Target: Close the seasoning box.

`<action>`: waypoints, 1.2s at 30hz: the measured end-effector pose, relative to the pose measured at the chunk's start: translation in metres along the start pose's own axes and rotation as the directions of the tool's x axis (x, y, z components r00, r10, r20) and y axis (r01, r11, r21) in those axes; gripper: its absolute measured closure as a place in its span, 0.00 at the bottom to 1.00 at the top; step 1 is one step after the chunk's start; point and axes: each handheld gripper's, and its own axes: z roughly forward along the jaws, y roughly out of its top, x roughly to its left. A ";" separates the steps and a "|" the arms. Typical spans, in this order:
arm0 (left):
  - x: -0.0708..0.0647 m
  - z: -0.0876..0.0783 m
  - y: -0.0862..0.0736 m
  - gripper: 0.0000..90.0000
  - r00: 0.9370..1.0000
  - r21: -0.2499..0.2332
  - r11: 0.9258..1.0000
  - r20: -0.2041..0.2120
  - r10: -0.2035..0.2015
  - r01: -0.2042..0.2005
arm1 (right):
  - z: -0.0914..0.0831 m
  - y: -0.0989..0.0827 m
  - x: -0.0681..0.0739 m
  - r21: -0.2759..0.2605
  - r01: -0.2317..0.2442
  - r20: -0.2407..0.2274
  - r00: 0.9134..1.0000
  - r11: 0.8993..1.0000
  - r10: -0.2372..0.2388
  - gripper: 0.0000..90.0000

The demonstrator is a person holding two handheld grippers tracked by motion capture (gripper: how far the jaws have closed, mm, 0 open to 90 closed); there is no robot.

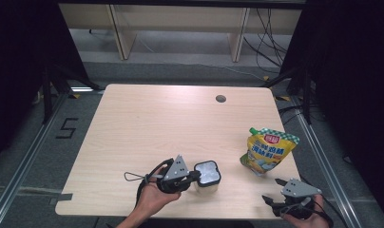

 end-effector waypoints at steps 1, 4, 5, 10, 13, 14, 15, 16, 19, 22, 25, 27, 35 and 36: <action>0.000 0.000 0.000 0.93 1.000 -0.006 1.000 0.000 -0.002 0.002 | 0.000 0.000 0.000 -0.004 0.006 0.001 1.000 1.000 -0.006 0.29; 0.003 -0.004 0.003 0.88 1.000 -0.021 1.000 0.009 -0.007 0.007 | 0.000 0.000 -0.001 -0.004 0.012 0.000 1.000 1.000 -0.012 0.29; 0.002 -0.005 0.003 0.84 0.999 -0.029 0.999 0.015 -0.030 0.030 | 0.000 0.000 -0.001 -0.004 0.012 0.000 1.000 1.000 -0.012 0.29; 0.005 -0.015 0.006 0.69 0.999 -0.050 0.998 0.015 -0.031 0.032 | 0.000 0.000 0.000 -0.003 0.003 0.002 1.000 1.000 -0.003 0.29; 0.005 -0.020 0.008 0.56 0.999 -0.059 0.998 0.012 -0.036 0.036 | 0.000 0.000 0.000 -0.001 0.007 0.000 1.000 1.000 -0.007 0.29; 0.005 -0.021 0.008 0.53 0.999 -0.066 0.997 0.017 -0.050 0.051 | 0.000 0.000 0.000 -0.002 0.008 0.001 1.000 1.000 -0.008 0.29; 0.004 -0.023 0.008 0.48 0.998 -0.069 0.995 0.012 -0.067 0.068 | 0.000 0.000 0.000 -0.002 0.010 0.000 1.000 1.000 -0.010 0.29; 0.004 -0.025 0.008 0.44 0.997 -0.068 0.995 0.018 -0.071 0.072 | 0.000 0.000 0.000 -0.003 0.009 -0.002 1.000 1.000 -0.009 0.29; 0.003 -0.028 0.006 0.37 0.997 -0.065 0.995 0.014 -0.072 0.073 | 0.000 0.000 0.001 0.003 -0.001 0.001 1.000 1.000 0.001 0.29; 0.002 -0.030 0.003 0.34 0.996 -0.064 0.994 0.011 -0.085 0.086 | 0.000 0.000 0.001 0.000 0.005 0.002 1.000 1.000 -0.005 0.29; 0.005 -0.033 -0.003 0.33 0.997 -0.054 0.995 0.003 -0.079 0.079 | 0.001 0.000 0.001 0.000 0.014 -0.002 1.000 1.000 -0.014 0.29; 0.007 -0.035 -0.008 0.33 0.996 -0.059 0.994 -0.003 -0.093 0.092 | 0.001 0.000 0.001 0.001 0.014 -0.003 1.000 1.000 -0.014 0.29; 0.012 -0.045 -0.030 0.32 0.994 -0.041 0.994 -0.011 -0.104 0.104 | 0.002 0.001 0.002 0.008 0.018 -0.003 1.000 1.000 -0.017 0.29; 0.012 -0.046 -0.033 0.32 0.992 -0.038 0.991 -0.013 -0.128 0.127 | 0.002 0.001 0.004 0.012 0.004 -0.006 1.000 1.000 -0.004 0.29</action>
